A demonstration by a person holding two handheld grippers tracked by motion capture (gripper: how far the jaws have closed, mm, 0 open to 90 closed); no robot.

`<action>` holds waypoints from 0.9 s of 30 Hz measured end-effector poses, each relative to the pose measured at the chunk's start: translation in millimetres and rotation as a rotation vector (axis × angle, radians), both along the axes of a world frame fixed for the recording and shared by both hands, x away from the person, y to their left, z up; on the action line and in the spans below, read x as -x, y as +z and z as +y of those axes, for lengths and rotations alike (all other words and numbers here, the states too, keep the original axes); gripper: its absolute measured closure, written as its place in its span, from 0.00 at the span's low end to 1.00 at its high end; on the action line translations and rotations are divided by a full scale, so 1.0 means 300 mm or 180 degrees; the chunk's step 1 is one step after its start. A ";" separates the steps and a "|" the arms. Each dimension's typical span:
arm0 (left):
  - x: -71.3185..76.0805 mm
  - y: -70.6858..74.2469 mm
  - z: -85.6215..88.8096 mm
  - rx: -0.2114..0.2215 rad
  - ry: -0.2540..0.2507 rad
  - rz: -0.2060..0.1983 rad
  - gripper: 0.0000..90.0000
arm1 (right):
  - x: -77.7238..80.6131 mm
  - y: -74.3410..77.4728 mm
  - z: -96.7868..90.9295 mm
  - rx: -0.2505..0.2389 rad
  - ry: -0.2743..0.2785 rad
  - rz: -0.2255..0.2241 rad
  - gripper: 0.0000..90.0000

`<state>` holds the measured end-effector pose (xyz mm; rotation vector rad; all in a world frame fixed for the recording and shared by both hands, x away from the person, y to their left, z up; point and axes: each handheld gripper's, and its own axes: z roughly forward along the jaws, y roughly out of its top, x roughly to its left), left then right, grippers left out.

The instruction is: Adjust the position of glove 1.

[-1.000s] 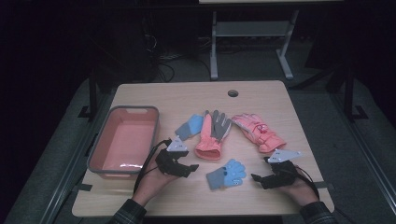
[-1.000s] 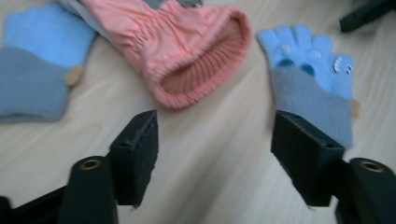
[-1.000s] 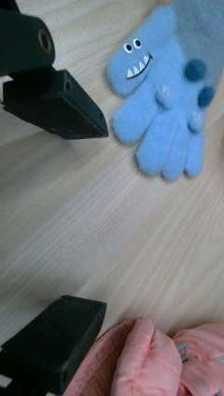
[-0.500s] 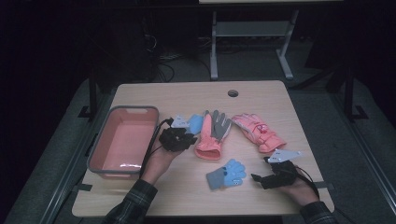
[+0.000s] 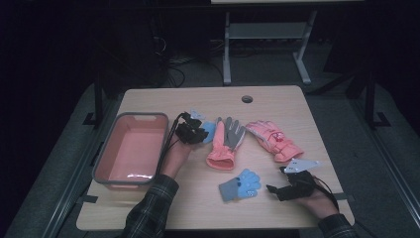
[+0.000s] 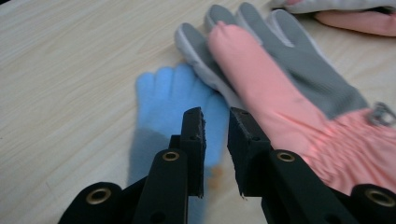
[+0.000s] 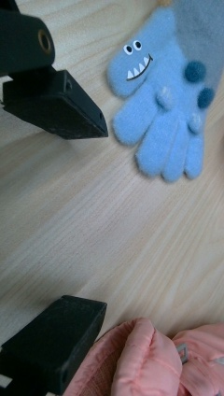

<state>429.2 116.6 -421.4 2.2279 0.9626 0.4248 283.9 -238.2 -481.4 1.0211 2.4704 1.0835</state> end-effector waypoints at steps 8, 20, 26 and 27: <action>-0.069 -0.074 0.005 -0.0209 0.0124 0.0122 0.75 | 0.000 0.000 0.000 -0.0005 0.0033 -0.0005 0.14; -0.089 -0.120 0.005 -0.0225 0.0138 0.0261 0.89 | 0.000 -0.001 0.001 -0.0005 0.0044 -0.0008 0.14; -0.093 -0.113 0.013 -0.0097 0.0175 0.0360 0.97 | 0.001 -0.001 0.001 0.0000 0.0048 -0.0012 0.14; -0.093 -0.111 0.014 -0.0064 0.0189 0.0360 0.97 | 0.001 -0.001 0.001 -0.0003 0.0045 -0.0007 0.14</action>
